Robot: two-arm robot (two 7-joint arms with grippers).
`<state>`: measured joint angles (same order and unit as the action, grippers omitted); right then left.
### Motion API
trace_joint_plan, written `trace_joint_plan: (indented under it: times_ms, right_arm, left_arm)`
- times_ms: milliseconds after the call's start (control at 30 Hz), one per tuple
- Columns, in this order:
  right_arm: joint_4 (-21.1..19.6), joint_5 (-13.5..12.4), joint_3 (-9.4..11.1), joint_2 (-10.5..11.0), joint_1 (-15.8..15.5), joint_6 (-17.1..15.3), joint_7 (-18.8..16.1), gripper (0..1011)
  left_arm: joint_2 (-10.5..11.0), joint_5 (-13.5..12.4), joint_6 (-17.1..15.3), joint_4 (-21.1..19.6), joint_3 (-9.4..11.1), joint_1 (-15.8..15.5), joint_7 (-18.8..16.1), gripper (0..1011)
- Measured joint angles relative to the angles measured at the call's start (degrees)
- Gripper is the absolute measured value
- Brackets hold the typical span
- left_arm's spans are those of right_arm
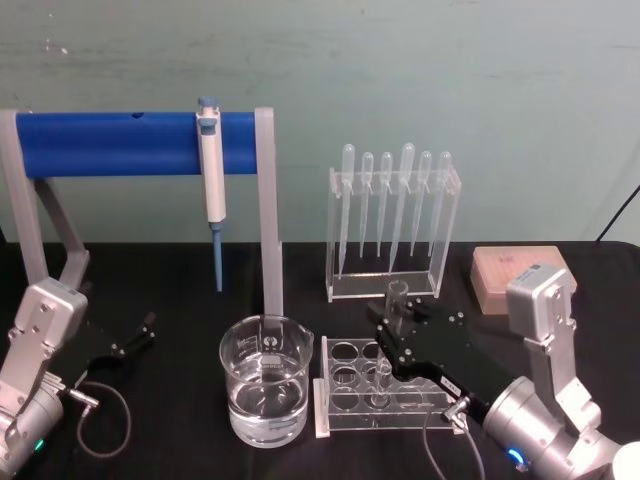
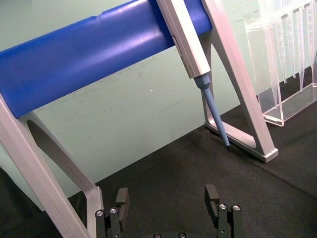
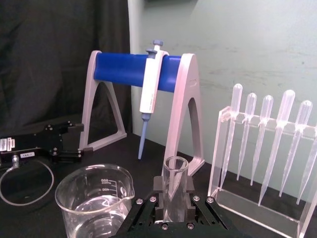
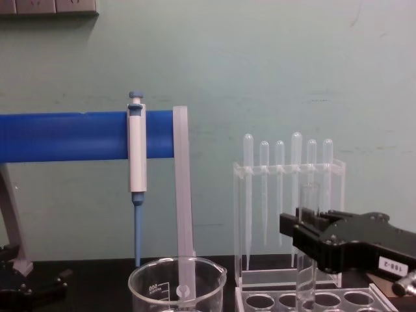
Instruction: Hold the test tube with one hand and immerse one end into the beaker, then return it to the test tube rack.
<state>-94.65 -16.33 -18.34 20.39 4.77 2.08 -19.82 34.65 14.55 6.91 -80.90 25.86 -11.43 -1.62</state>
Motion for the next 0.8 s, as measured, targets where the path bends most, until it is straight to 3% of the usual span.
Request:
trace_joint_plan:
  times_ms: [567, 700, 800]
  right_arm:
    - [2.0, 0.6, -0.3, -0.6, 0.1, 0.2, -0.5, 243]
    - [2.0, 0.6, -0.3, -0.6, 0.2, 0.2, -0.5, 395]
    - [1.7, 0.6, -0.3, -0.6, 0.2, 0.0, -0.6, 452]
  left_arm:
    - [0.0, 0.0, 0.0, 0.0, 0.0, 0.0, 0.0, 1000]
    - [0.0, 0.0, 0.0, 0.0, 0.0, 0.0, 0.0, 1000]
    - [0.0, 0.0, 0.0, 0.0, 0.0, 0.0, 0.0, 1000]
